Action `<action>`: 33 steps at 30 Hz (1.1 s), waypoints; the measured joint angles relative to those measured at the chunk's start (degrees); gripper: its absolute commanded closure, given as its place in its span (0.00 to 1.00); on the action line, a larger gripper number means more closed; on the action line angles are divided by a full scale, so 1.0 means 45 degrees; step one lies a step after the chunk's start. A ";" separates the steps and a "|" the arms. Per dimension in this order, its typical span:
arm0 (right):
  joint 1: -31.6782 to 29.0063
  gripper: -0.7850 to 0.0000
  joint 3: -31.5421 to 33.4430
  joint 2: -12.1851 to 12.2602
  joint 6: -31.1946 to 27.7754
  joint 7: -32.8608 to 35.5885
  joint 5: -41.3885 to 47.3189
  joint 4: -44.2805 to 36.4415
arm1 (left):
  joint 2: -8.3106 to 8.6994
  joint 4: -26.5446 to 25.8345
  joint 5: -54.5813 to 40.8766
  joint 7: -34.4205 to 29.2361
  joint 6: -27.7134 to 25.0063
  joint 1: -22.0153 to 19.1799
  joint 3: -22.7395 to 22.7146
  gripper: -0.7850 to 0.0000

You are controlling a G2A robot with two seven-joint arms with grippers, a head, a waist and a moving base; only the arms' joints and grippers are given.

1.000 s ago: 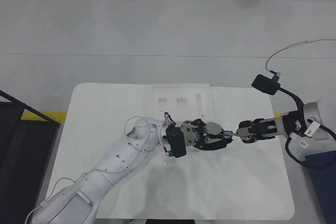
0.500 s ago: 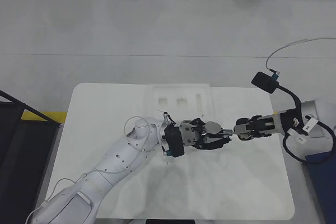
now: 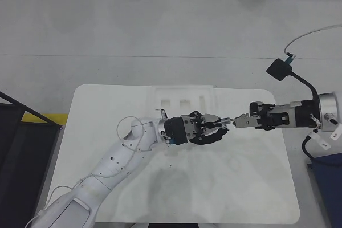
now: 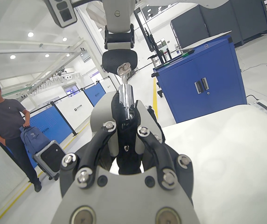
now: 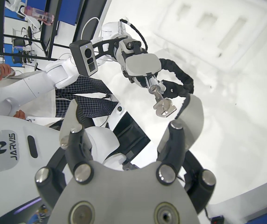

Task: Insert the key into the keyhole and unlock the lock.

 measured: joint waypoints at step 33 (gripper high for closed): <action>-0.2349 0.00 0.0797 -0.0018 -0.5425 -0.2183 -0.3207 -0.0534 | 0.0586 -0.0894 0.0524 -0.0584 -0.0063 0.0700 -0.0965 1.00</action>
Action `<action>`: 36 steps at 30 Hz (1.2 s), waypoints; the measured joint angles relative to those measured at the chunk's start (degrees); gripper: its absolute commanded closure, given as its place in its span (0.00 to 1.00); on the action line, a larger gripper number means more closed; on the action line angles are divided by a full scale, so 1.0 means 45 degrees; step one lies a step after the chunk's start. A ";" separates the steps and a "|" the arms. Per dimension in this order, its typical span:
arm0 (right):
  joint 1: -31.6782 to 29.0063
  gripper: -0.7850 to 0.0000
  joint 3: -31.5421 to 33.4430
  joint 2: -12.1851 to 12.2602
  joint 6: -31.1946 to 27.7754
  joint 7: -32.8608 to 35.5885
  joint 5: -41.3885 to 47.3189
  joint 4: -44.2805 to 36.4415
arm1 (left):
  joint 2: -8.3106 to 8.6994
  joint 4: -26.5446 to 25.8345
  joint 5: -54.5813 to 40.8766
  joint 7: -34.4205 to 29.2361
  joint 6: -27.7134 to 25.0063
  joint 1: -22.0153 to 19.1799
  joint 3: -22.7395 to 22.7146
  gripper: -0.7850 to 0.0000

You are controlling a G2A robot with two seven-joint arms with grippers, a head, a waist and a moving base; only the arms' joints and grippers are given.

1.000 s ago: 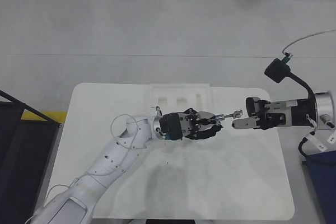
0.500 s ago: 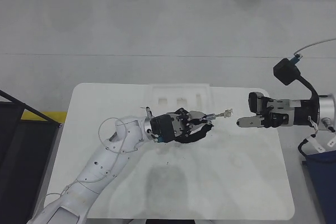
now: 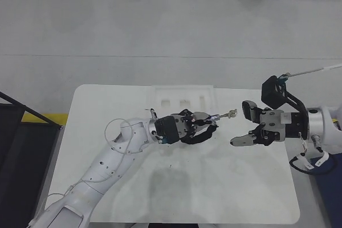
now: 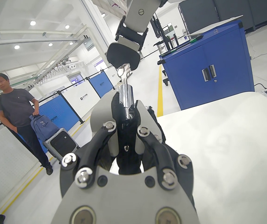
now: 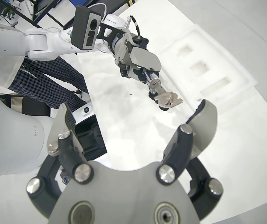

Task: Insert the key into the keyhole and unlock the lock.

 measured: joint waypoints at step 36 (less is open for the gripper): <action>-0.0323 0.09 0.0264 -0.0625 -0.4430 -0.1930 -0.5353 -0.0012 | -0.0117 0.0753 -0.1623 0.0719 -0.2678 -0.0409 0.0633 1.00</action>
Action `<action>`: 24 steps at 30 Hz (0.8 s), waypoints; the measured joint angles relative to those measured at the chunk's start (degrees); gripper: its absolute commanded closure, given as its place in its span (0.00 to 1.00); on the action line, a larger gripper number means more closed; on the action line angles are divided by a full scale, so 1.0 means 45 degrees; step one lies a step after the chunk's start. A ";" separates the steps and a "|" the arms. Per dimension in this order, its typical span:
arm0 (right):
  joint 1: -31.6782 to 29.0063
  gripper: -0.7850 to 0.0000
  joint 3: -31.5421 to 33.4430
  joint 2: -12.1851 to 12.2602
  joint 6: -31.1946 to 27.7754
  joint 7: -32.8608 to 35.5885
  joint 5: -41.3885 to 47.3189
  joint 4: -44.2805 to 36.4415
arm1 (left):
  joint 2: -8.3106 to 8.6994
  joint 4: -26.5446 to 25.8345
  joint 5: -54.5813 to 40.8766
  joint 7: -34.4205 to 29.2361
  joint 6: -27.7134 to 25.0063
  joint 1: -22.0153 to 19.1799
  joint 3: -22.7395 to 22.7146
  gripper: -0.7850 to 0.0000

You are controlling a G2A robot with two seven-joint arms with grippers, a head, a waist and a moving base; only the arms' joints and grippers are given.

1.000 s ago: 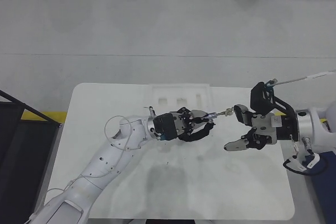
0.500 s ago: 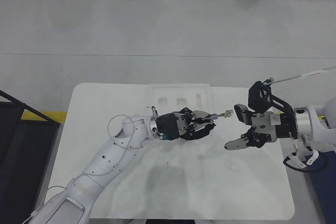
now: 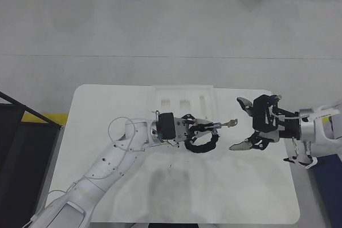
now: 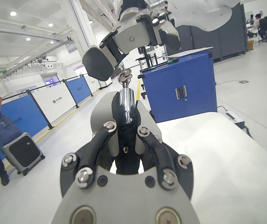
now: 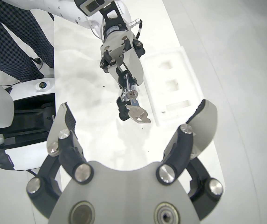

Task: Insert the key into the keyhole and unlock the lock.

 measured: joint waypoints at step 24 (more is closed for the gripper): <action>-0.1007 1.00 0.0703 0.0024 0.0748 -0.0384 -0.0215 -0.0330 | -0.0016 -0.0141 -0.0654 -0.0189 -0.0571 -0.0020 0.0241 1.00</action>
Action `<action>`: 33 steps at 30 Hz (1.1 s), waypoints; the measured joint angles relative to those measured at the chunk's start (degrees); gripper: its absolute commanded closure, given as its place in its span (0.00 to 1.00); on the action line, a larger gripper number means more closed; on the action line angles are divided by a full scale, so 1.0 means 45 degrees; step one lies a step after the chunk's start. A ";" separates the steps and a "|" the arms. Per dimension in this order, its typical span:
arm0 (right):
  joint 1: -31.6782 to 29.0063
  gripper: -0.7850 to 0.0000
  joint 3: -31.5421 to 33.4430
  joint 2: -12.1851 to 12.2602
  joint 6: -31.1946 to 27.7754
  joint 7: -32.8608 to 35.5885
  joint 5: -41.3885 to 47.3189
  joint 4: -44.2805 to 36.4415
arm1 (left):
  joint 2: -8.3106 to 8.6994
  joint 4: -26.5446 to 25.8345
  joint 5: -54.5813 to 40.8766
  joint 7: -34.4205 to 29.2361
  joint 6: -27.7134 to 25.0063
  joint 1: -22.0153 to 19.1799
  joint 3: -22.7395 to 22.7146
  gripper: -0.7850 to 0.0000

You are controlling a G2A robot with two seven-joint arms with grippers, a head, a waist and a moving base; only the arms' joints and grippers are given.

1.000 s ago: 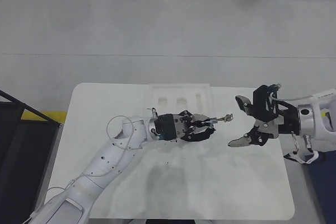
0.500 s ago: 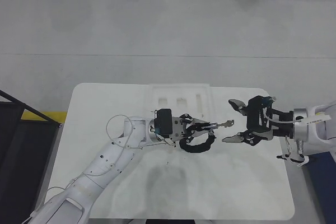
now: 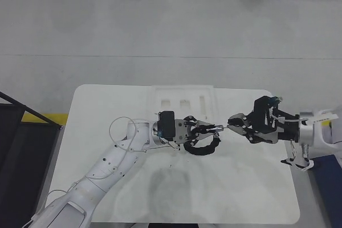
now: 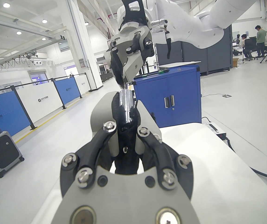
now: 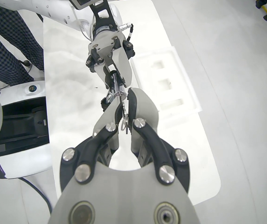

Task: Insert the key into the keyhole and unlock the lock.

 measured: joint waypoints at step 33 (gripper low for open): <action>-0.0356 0.00 -0.0280 -0.0338 0.6881 0.3254 0.7696 0.1870 | 0.0255 0.0282 0.2222 -0.0189 0.1685 -0.0130 0.0068 1.00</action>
